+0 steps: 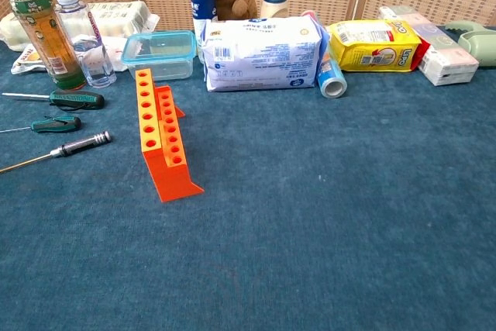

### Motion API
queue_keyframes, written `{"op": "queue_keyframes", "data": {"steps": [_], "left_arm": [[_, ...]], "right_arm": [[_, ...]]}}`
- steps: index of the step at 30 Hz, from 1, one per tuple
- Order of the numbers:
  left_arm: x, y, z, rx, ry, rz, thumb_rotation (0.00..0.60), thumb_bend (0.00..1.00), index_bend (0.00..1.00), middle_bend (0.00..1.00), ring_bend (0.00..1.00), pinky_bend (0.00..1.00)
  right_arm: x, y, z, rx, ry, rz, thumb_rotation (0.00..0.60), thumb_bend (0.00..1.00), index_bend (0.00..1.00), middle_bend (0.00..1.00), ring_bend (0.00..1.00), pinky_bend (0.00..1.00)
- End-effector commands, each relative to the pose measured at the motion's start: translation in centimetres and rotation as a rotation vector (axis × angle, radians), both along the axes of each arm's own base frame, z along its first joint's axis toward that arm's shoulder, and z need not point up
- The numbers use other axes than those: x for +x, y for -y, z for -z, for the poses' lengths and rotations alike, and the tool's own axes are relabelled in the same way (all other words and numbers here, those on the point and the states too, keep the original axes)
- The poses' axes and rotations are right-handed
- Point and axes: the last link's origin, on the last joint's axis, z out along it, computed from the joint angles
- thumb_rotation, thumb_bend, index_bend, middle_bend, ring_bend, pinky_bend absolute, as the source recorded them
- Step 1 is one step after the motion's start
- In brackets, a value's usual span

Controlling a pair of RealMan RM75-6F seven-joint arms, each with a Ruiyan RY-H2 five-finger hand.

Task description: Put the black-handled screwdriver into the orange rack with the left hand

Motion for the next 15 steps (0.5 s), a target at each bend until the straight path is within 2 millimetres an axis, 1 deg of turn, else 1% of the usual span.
{"op": "queue_keyframes", "data": {"steps": [1, 3, 5, 8, 11, 15], "left_arm": [[3.0, -3.0, 3.0, -0.081, 0.063, -0.024, 0.600, 0.15, 0.26, 1.00, 1.00, 1.00], [3.6, -3.7, 3.7, -0.086, 0.061, -0.031, 0.600, 0.18, 0.28, 1.00, 1.00, 1.00], [4.4, -4.6, 4.9, -0.100, 0.072, -0.038, 0.600, 0.21, 0.30, 1.00, 1.00, 1.00], [5.4, -5.5, 6.3, -0.126, 0.077, -0.041, 0.600, 0.23, 0.32, 1.00, 1.00, 1.00], [6.4, -6.1, 7.3, -0.139, 0.063, -0.034, 0.600, 0.26, 0.35, 1.00, 1.00, 1.00], [7.3, -6.8, 8.0, -0.137, 0.044, -0.035, 0.600, 0.28, 0.35, 1.00, 1.00, 1.00]], "right_arm": [[-0.2, 0.2, -0.1, 0.008, 0.004, 0.009, 0.600, 0.03, 0.13, 0.01, 0.00, 0.00], [-0.2, 0.3, 0.0, 0.015, 0.006, 0.011, 0.600, 0.03, 0.13, 0.01, 0.00, 0.00], [-0.1, 0.3, 0.1, 0.023, 0.007, 0.009, 0.600, 0.03, 0.13, 0.01, 0.00, 0.00], [-0.1, 0.2, 0.1, 0.026, 0.007, 0.008, 0.600, 0.03, 0.13, 0.01, 0.00, 0.00], [-0.1, 0.3, 0.1, 0.028, 0.010, 0.010, 0.600, 0.03, 0.13, 0.01, 0.00, 0.00], [-0.2, 0.3, 0.1, 0.033, 0.010, 0.012, 0.600, 0.03, 0.13, 0.01, 0.00, 0.00]]}}
